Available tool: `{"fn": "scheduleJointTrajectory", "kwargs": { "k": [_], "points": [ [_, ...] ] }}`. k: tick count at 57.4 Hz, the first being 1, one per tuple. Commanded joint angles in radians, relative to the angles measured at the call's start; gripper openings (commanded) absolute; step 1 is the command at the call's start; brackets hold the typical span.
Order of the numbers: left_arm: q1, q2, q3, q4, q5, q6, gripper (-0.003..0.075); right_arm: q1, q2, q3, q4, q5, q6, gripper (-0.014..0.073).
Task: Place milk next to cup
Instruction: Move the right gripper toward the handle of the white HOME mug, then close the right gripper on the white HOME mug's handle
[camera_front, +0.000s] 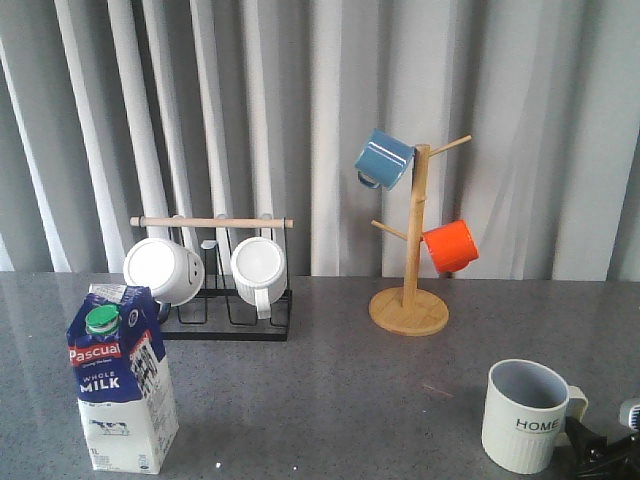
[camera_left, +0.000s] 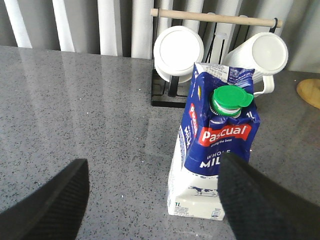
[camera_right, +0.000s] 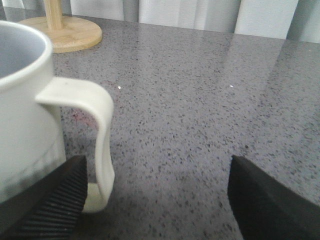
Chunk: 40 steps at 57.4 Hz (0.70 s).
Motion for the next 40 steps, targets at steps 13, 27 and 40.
{"fn": "scheduleJointTrajectory", "kwargs": {
  "k": [13, 27, 40],
  "points": [
    [-0.006, -0.009, -0.037, -0.007, -0.074, -0.007, 0.0523, -0.008, 0.04, -0.092, -0.113, -0.159, 0.157, 0.0396],
    [-0.006, -0.009, -0.037, -0.006, -0.074, -0.007, 0.0523, 0.002, 0.052, -0.091, -0.204, -0.231, 0.28, -0.0014],
    [-0.006, -0.009, -0.037, -0.006, -0.074, -0.007, 0.0523, 0.125, 0.027, -0.091, -0.16, -0.217, 0.306, -0.0006]
  ]
}}
